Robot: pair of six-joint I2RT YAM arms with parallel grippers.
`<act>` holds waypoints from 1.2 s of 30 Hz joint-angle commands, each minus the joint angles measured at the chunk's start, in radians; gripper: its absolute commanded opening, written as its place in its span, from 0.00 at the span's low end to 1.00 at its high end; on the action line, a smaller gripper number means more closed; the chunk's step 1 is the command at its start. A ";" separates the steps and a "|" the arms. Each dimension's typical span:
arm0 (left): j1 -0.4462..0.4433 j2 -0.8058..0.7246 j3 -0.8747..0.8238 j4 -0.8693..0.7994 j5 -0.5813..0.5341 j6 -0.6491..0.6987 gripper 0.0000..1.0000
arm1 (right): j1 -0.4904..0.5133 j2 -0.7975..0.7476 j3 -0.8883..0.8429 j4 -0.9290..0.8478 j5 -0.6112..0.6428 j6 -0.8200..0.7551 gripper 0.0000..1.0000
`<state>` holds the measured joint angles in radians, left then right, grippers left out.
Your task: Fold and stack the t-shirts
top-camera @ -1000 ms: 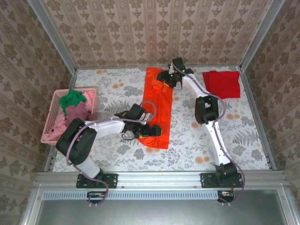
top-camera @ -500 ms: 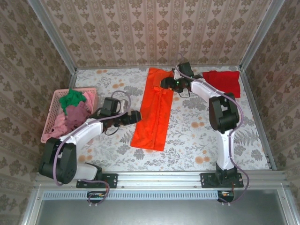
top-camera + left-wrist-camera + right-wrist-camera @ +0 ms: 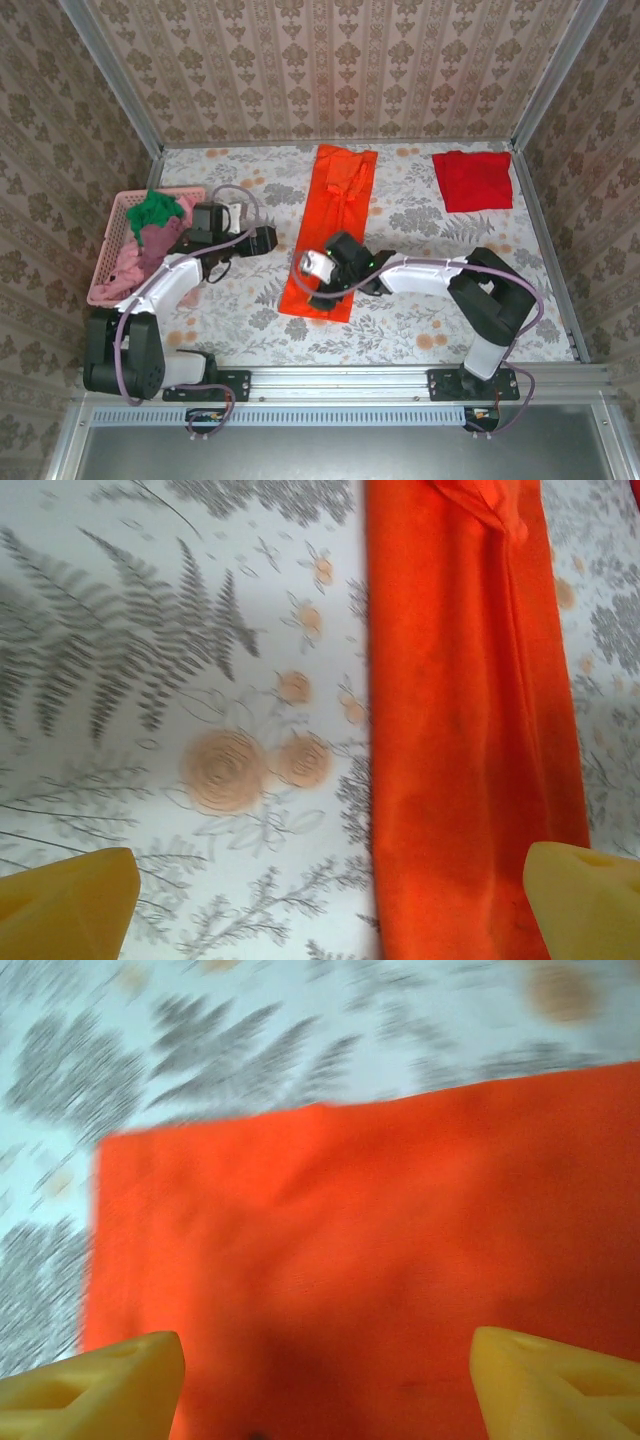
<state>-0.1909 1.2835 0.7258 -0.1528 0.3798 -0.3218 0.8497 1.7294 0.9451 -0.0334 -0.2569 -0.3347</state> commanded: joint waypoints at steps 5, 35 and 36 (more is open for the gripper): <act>0.062 -0.041 -0.061 0.034 0.008 0.049 1.00 | 0.072 0.001 -0.002 -0.052 0.024 -0.172 0.74; -0.142 -0.105 -0.137 0.276 -0.156 0.151 1.00 | 0.053 -0.194 -0.043 -0.432 0.030 -0.285 0.00; -0.145 -0.112 -0.134 0.276 -0.145 0.162 1.00 | 0.034 -0.223 -0.052 -0.444 0.031 -0.307 0.00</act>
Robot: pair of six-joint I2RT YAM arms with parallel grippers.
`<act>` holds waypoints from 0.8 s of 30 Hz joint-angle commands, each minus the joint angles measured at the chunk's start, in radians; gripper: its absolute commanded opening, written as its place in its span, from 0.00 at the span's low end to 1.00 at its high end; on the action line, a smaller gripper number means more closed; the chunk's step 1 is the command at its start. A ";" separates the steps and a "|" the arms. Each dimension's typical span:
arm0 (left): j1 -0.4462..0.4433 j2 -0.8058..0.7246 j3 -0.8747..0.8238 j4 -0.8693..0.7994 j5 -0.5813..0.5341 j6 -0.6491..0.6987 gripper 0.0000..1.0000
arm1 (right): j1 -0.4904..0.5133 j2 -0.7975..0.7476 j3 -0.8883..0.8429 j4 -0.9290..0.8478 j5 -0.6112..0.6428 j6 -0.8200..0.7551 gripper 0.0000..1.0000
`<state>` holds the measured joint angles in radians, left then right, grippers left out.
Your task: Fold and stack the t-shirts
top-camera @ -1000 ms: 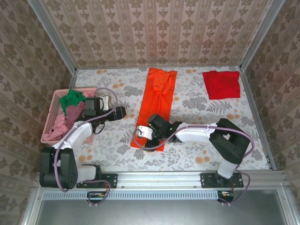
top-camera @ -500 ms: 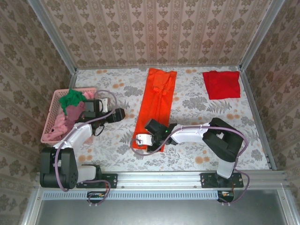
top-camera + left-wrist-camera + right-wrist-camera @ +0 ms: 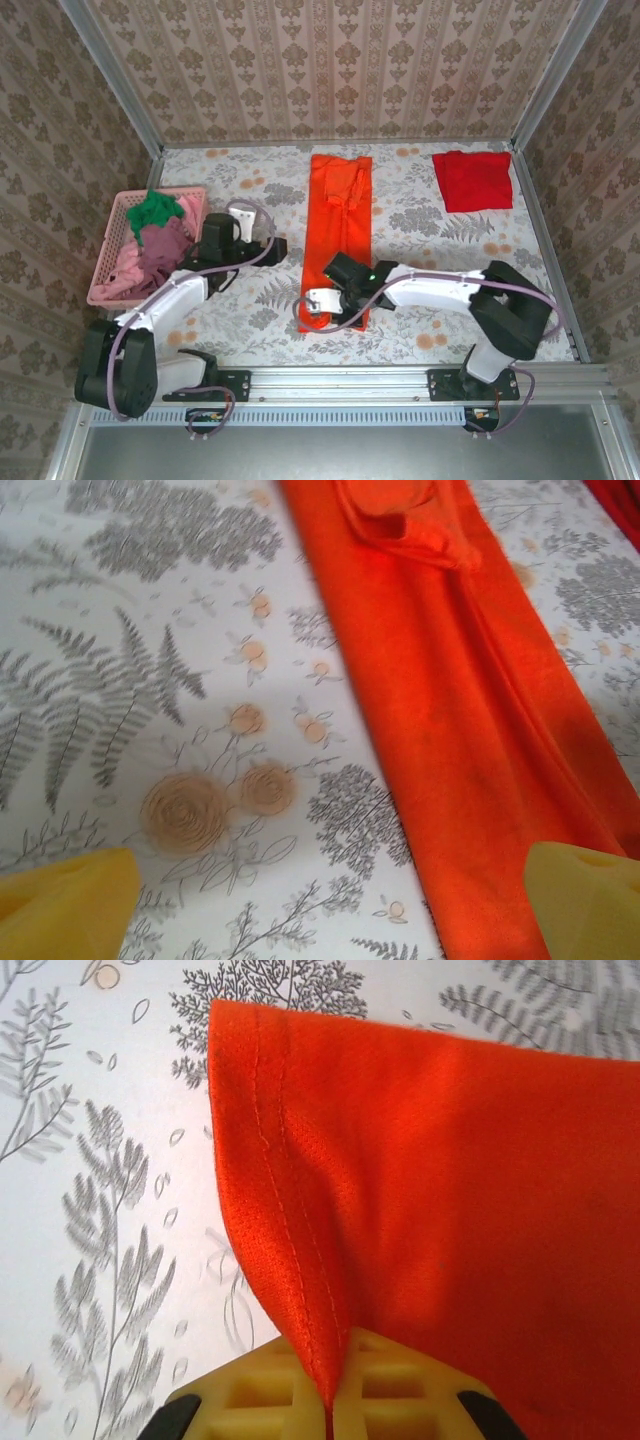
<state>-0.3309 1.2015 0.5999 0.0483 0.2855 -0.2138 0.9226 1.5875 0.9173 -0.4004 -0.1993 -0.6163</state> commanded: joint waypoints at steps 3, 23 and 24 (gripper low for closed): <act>-0.010 -0.064 0.002 0.065 -0.017 0.098 1.00 | -0.103 -0.134 -0.022 -0.103 -0.035 -0.075 0.00; 0.007 -0.363 -0.079 -0.126 0.207 0.520 1.00 | -0.409 0.270 0.526 -0.202 -0.083 -0.338 0.00; 0.007 -0.364 -0.081 -0.128 0.207 0.516 1.00 | -0.416 0.286 0.545 -0.202 -0.083 -0.345 0.00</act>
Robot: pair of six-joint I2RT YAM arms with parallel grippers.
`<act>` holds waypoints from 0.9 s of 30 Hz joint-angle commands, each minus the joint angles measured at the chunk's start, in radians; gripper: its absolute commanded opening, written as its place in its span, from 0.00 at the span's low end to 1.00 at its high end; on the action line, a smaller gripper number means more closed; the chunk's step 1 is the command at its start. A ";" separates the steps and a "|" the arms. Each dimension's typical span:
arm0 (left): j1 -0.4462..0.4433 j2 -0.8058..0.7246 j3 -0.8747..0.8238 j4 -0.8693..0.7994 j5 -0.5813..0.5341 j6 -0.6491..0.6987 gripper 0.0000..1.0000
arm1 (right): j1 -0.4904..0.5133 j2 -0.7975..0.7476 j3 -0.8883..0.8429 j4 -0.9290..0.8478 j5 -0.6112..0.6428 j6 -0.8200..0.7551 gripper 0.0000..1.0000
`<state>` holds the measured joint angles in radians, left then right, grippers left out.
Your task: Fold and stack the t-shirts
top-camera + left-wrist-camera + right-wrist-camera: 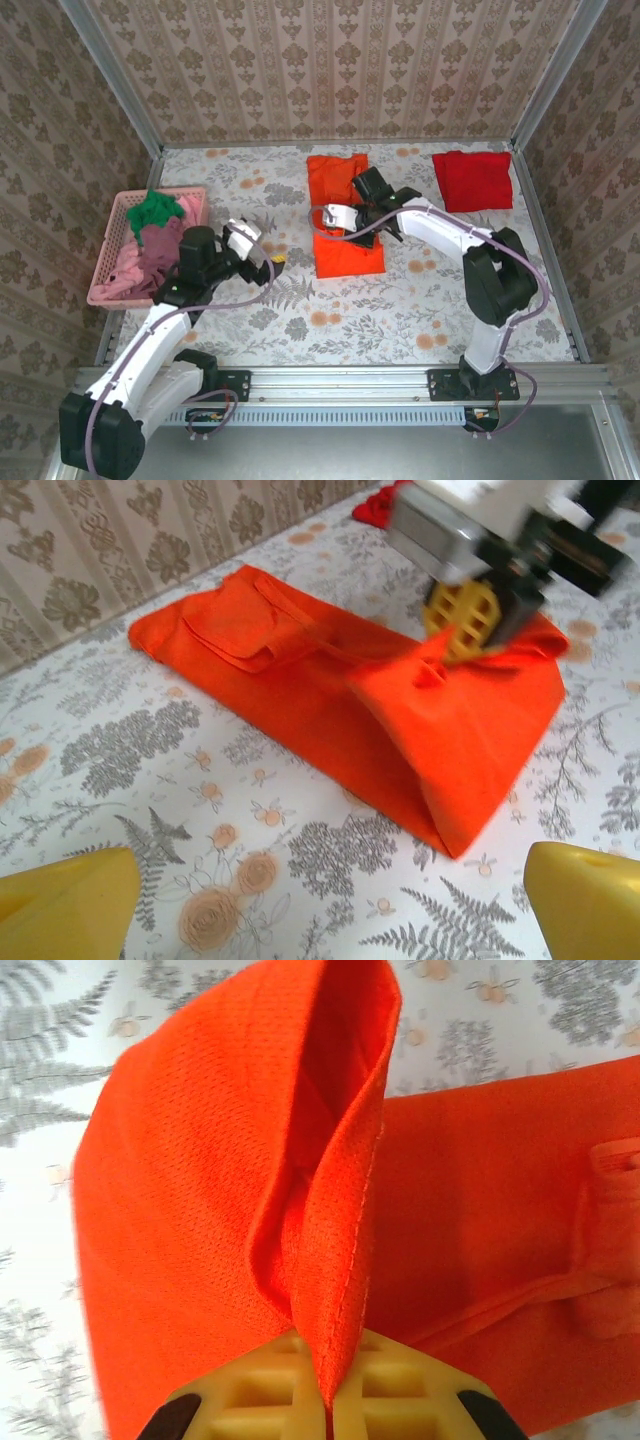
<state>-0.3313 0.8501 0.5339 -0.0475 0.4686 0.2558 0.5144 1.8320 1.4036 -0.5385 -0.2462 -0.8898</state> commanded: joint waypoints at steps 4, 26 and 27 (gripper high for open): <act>0.008 -0.011 -0.020 -0.039 0.025 0.046 1.00 | -0.026 0.102 0.139 -0.068 -0.051 -0.095 0.00; 0.008 0.013 -0.041 -0.001 0.024 0.015 1.00 | -0.065 0.355 0.316 -0.051 -0.002 -0.093 0.00; 0.008 0.013 -0.044 0.006 0.025 0.013 1.00 | -0.065 0.363 0.320 -0.053 0.000 -0.091 0.00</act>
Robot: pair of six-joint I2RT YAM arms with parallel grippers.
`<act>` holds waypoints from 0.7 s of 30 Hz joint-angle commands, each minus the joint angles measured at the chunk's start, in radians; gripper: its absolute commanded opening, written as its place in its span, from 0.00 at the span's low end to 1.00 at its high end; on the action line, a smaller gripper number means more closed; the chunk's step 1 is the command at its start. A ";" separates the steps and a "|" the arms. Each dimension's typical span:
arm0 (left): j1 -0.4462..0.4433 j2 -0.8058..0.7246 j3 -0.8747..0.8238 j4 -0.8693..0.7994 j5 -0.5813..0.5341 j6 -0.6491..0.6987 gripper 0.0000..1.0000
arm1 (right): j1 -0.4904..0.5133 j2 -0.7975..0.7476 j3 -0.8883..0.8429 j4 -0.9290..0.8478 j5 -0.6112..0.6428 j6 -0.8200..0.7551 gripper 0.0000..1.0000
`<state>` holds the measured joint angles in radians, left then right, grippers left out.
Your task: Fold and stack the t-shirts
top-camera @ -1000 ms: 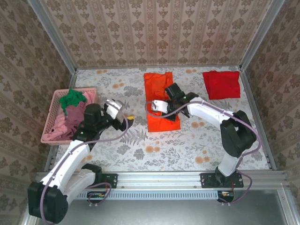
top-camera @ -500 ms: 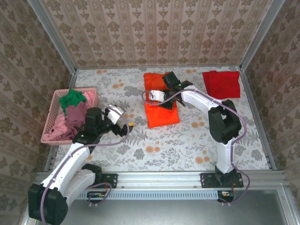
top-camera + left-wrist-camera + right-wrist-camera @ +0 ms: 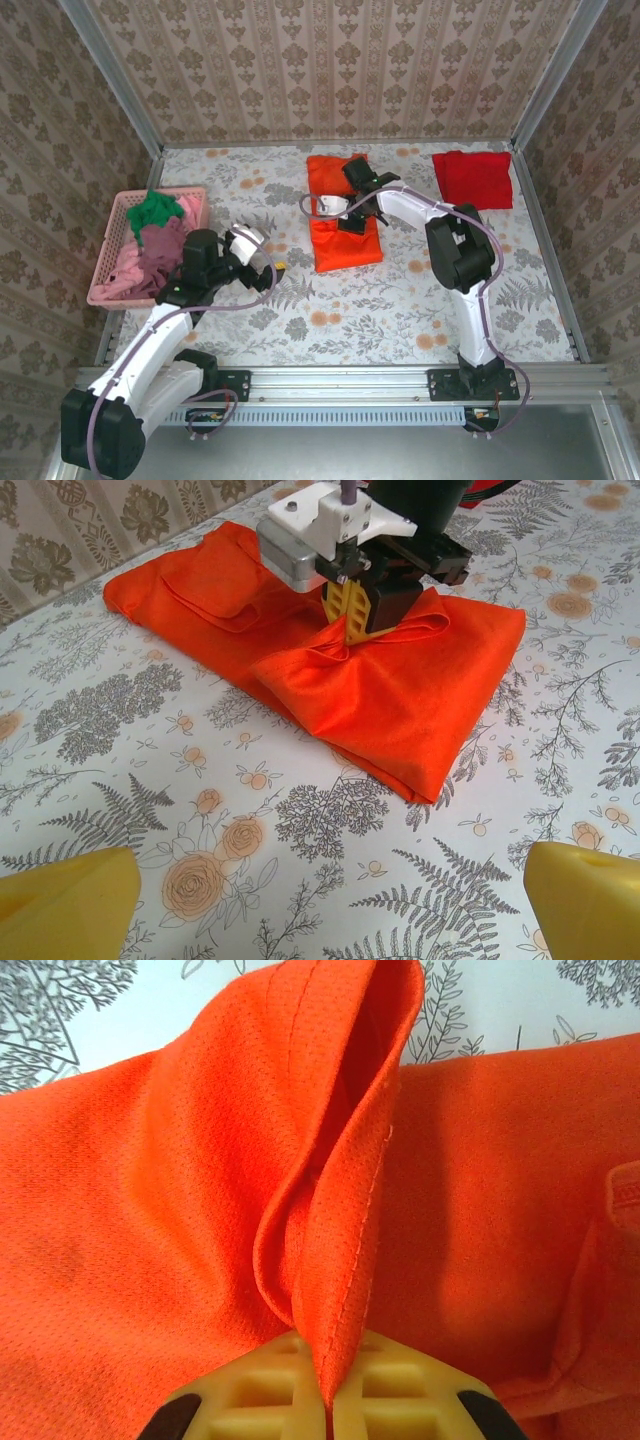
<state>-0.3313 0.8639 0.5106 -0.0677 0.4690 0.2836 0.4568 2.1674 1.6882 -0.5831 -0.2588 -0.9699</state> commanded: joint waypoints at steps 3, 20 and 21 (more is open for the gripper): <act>0.008 0.003 -0.026 0.038 0.028 -0.021 1.00 | -0.009 0.042 0.044 -0.001 0.037 -0.005 0.00; 0.006 0.040 -0.034 0.069 0.031 -0.024 1.00 | -0.014 -0.014 -0.001 0.042 0.049 0.033 0.00; 0.006 0.038 -0.036 0.070 0.029 -0.023 1.00 | -0.014 -0.020 -0.011 0.070 0.050 0.033 0.00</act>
<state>-0.3313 0.9043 0.4900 -0.0181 0.4759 0.2695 0.4492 2.1925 1.6989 -0.5575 -0.2131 -0.9501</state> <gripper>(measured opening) 0.997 0.061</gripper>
